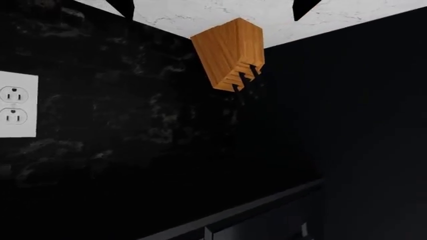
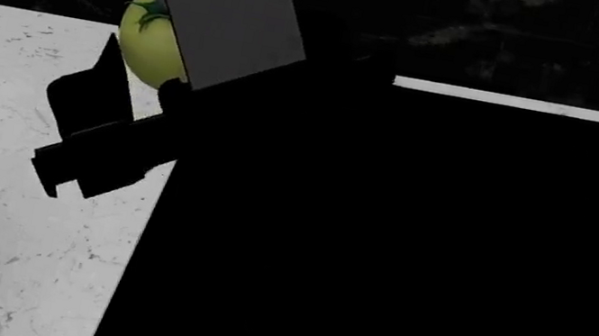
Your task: Pick the tomato from the pan and place it in the bowl.
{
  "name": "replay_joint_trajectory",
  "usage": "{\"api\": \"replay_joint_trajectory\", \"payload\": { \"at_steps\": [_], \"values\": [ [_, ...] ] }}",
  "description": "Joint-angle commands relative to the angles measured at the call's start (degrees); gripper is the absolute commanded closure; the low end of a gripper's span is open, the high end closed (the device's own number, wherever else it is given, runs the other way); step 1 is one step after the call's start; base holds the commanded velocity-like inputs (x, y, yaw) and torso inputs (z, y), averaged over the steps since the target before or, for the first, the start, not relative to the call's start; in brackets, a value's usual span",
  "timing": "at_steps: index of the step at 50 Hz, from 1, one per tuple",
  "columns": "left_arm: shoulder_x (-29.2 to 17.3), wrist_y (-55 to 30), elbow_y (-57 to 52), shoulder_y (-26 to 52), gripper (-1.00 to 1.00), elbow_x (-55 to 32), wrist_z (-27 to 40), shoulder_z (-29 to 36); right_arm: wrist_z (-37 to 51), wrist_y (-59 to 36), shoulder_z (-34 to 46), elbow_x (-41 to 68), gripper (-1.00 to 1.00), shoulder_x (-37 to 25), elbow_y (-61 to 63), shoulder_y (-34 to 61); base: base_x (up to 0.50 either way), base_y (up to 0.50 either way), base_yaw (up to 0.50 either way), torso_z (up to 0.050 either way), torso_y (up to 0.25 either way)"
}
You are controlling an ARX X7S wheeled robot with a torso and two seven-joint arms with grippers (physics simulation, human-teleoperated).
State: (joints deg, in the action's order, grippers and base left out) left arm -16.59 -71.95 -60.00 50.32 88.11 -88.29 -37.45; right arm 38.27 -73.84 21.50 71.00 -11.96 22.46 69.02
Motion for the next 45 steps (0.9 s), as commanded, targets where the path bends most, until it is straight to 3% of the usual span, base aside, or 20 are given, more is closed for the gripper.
{"api": "replay_joint_trajectory", "payload": {
  "at_steps": [1,18,32,45],
  "values": [
    [1.9,4.3,0.0,0.4,-1.0,1.9,-1.7,-1.3,-0.9,4.2,1.5,0.3,1.0,5.6,-4.1,-0.9,0.0,0.0,0.0,0.0,0.0],
    [-5.8,-6.6,0.0,-6.6,-1.0,1.5,-1.7,0.6,1.3,6.7,7.4,3.6,1.0,11.1,-6.2,1.0,0.0,0.0,0.0,0.0,0.0],
    [-13.2,-16.7,0.0,-13.5,-1.0,0.7,-1.7,0.8,5.7,17.1,20.3,12.9,1.0,11.5,-9.3,8.1,0.0,0.0,0.0,0.0,0.0],
    [-14.2,-14.2,0.0,-16.4,-1.0,-7.2,-1.7,-10.6,6.6,29.9,34.0,21.9,1.0,11.7,-14.4,17.4,0.0,0.0,0.0,0.0,0.0]
  ]
}}
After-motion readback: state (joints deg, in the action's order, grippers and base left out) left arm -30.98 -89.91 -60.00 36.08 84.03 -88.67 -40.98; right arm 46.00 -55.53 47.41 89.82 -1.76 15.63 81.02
